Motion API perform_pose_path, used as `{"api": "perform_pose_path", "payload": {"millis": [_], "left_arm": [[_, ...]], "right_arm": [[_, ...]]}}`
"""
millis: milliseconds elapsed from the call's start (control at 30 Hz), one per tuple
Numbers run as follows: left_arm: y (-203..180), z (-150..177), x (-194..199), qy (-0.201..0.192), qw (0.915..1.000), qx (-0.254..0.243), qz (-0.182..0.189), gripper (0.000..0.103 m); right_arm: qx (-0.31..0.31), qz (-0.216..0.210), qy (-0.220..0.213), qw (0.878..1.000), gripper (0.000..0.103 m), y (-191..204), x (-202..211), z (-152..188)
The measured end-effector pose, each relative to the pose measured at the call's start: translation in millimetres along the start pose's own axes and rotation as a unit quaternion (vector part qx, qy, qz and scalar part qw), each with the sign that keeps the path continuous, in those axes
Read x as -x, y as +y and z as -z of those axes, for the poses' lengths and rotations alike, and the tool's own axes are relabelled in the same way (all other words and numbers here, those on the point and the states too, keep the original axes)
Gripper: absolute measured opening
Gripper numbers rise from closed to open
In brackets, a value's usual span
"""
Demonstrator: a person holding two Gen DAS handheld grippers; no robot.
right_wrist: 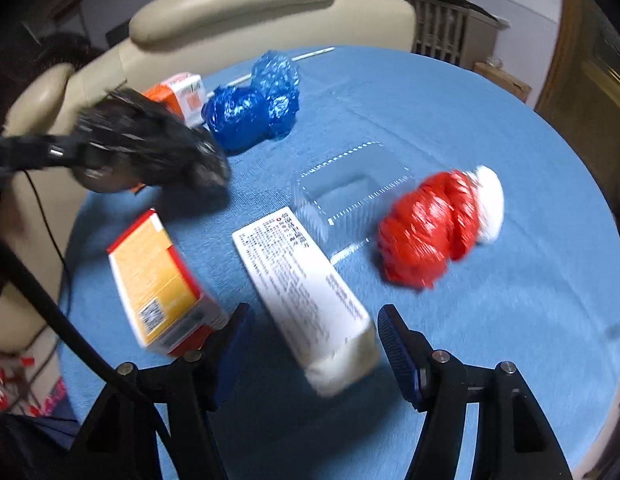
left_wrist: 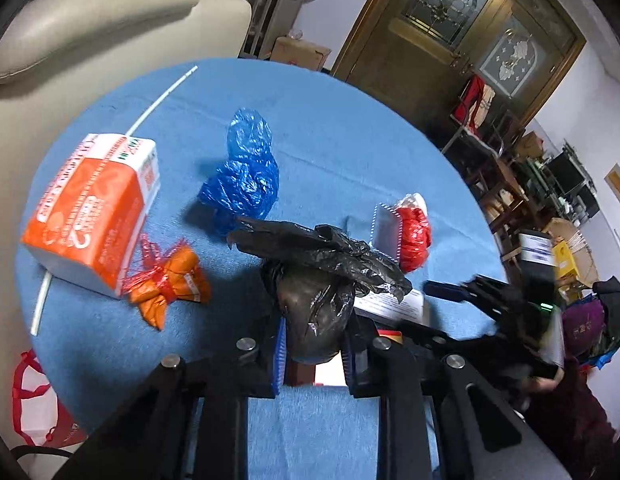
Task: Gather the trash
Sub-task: 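Grasp the black plastic bag with the left gripper while the right gripper grasps the white medicine box, then carry the black bag and white box toward the red wastebasket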
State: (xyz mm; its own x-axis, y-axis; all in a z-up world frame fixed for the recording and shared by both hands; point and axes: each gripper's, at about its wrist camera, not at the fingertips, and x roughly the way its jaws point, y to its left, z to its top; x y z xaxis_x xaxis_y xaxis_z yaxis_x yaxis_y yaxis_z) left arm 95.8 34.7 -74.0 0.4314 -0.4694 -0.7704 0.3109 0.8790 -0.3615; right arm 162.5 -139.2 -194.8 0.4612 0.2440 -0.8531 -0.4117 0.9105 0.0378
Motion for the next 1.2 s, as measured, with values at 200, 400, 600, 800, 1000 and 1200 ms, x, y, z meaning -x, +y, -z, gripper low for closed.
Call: {"api": "perform_pose_path", "payload": {"millis": [200,400,600,800,1000,1200], "left_arm": [[3,6,25,-0.016,0.9997,0.015,0.015,0.024],[-5,8,38,-0.028,0.999,0.019,0.028,0.024],[-20,11,55,-0.041,0.9982,0.012,0.041,0.024],[-50,21,68,-0.058,0.9977,-0.022,0.026,0.024],[-95,35,79,-0.084,0.9929,-0.084,-0.003,0.024],[-137,49,91,-0.113,0.9829,-0.141,-0.037,0.024]], "right_arm": [[0.008,-0.015,0.007,1.0,0.067,5,-21,-7],[-0.001,0.002,-0.006,1.0,0.059,16,-18,3],[-0.067,-0.005,-0.015,0.998,0.057,7,4,34],[-0.147,-0.017,-0.038,0.988,0.057,-9,37,73],[-0.219,-0.038,-0.076,0.972,0.057,-23,79,111],[-0.264,-0.049,-0.128,0.955,0.057,-34,128,143]]}}
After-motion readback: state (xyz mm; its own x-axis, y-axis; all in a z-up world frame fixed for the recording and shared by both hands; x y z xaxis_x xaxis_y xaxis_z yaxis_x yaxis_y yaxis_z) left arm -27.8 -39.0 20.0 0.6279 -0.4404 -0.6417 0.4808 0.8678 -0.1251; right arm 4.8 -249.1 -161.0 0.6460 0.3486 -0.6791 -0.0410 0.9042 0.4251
